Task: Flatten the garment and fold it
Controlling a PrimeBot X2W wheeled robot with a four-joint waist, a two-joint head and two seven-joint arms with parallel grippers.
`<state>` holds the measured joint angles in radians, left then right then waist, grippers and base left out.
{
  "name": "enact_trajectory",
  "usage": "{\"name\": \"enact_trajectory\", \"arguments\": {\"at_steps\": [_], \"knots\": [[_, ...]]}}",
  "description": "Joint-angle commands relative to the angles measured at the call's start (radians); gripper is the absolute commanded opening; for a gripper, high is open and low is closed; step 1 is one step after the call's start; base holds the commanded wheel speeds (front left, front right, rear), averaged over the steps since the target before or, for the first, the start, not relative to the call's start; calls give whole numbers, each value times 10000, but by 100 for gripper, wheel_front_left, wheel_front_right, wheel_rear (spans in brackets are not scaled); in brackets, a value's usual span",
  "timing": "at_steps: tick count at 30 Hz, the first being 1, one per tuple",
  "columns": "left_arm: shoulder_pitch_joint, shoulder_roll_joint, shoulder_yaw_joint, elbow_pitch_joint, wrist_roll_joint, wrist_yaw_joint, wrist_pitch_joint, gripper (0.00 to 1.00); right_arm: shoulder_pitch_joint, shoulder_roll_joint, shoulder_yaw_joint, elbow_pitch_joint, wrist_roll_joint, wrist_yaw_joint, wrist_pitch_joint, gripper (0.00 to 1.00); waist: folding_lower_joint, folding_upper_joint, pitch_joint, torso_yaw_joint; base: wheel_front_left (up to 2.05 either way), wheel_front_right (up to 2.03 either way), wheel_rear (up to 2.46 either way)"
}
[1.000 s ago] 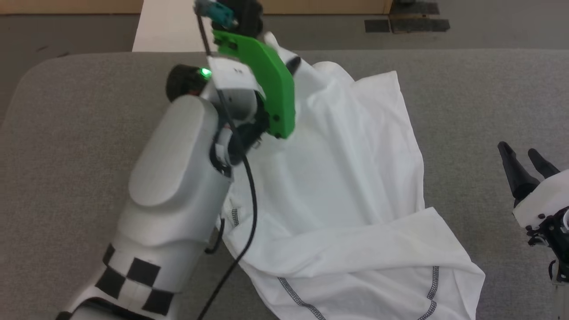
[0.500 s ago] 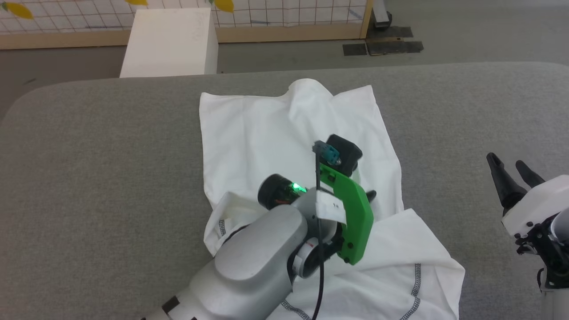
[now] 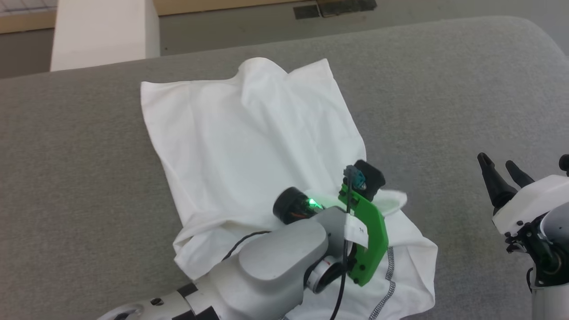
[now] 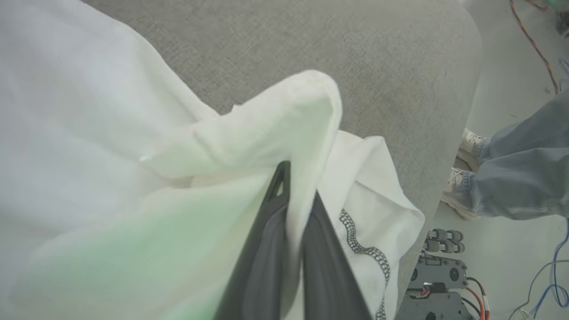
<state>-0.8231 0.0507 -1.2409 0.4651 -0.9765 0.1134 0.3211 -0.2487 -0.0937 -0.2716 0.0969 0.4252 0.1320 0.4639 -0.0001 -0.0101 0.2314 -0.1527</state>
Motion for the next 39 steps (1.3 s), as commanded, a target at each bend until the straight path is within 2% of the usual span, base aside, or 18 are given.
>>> {"name": "enact_trajectory", "arguments": {"at_steps": [1,2,3,4,5,9,15,21,25,28,31,35,39], "knots": [[-89,-4,-105,168,-105,84,87,0,-212,6,28,54,82,-13,-106,100,1,99,301,-328,0,0,0],[-70,-4,-161,268,-181,118,194,0,-222,0,36,84,92,-13,-133,100,1,99,310,-344,0,0,0],[-70,-4,-221,390,-221,161,345,20,-226,-11,32,117,105,-13,-165,100,1,99,316,-347,0,0,0],[-63,-4,-253,472,-276,190,454,69,-227,-23,22,139,116,-13,-189,100,1,99,319,-339,0,0,0],[-63,-4,-284,557,-360,196,628,100,-222,-42,4,166,122,-13,-215,100,1,99,315,-314,0,0,0],[-166,-4,-335,591,-809,121,1223,100,-198,-78,-106,248,74,-13,-271,100,1,99,207,-85,0,0,0],[-433,-4,17,53,-2120,-207,1318,100,-101,-132,-130,291,-31,-13,-222,100,1,99,-253,458,0,0,0],[-612,-5,989,-184,-3353,-394,626,100,107,-139,-198,236,-159,-13,-104,100,1,99,-944,1078,0,0,0],[-711,78,1994,77,-3601,-505,-586,100,255,-125,-240,137,-226,-13,3,100,1,99,-1310,1440,0,0,0],[-742,550,2560,233,-3314,-680,-1772,100,335,-98,-212,33,-271,-13,104,100,1,99,-1472,1611,0,0,0],[-660,1292,3059,411,-2782,-593,-3192,100,373,-76,-151,-75,-313,-13,205,100,1,99,-1547,1723,0,0,0],[-342,2362,3677,457,-2056,-174,-5077,100,387,-51,-38,-168,-329,-13,293,100,1,99,-1557,1793,0,0,0],[222,3384,4411,174,-1143,460,-5778,100,366,-38,50,-223,-323,-13,321,100,1,99,-1464,1832,0,0,0]]}}
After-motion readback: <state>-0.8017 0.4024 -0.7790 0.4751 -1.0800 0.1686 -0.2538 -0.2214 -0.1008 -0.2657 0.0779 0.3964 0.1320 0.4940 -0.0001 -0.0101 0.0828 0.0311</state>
